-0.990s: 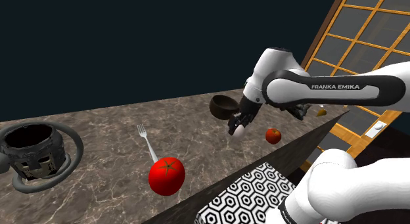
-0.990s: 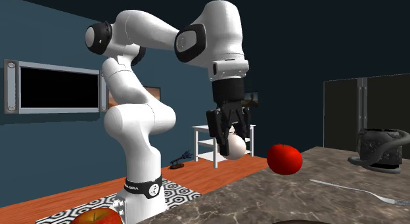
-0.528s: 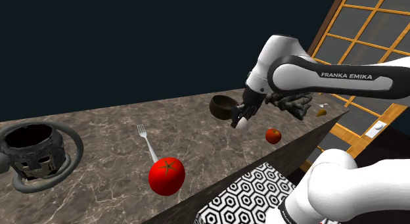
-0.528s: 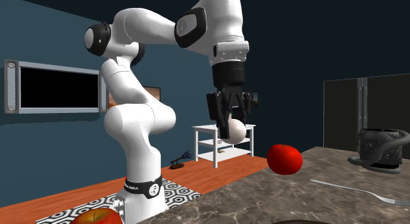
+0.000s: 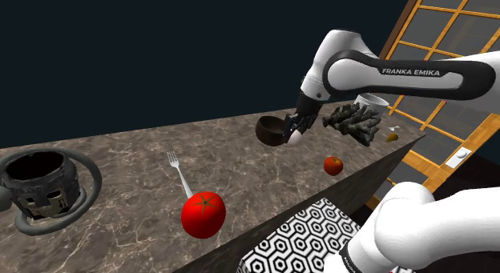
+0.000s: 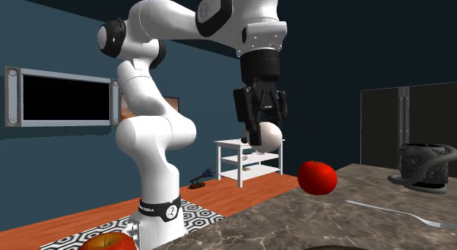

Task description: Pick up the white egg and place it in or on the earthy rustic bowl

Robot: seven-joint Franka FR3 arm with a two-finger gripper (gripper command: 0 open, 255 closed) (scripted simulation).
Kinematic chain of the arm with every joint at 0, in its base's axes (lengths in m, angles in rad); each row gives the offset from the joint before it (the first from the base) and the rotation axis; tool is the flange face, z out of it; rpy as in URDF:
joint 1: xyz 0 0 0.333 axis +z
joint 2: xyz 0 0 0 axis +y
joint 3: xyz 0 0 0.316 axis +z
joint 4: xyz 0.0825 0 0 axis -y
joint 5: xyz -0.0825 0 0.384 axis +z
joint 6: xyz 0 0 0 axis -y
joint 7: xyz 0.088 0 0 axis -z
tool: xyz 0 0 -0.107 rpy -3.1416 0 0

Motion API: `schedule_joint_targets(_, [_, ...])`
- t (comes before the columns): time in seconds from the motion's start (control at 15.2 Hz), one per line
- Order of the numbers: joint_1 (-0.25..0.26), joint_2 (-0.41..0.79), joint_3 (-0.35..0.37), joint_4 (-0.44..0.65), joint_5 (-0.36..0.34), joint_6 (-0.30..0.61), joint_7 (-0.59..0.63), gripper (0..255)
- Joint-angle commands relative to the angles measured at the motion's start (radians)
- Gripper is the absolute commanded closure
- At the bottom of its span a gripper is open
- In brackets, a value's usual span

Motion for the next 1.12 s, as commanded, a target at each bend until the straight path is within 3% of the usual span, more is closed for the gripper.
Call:
schedule_joint_targets(0.0, [-0.009,0.07,-0.029,0.05,-0.011,0.019,-0.033,255])
schedule_joint_targets(0.53, [-0.031,0.351,-0.141,0.291,-0.011,0.055,-0.176,255])
schedule_joint_targets(1.06, [-0.058,0.647,-0.229,0.604,0.062,0.023,-0.325,255])
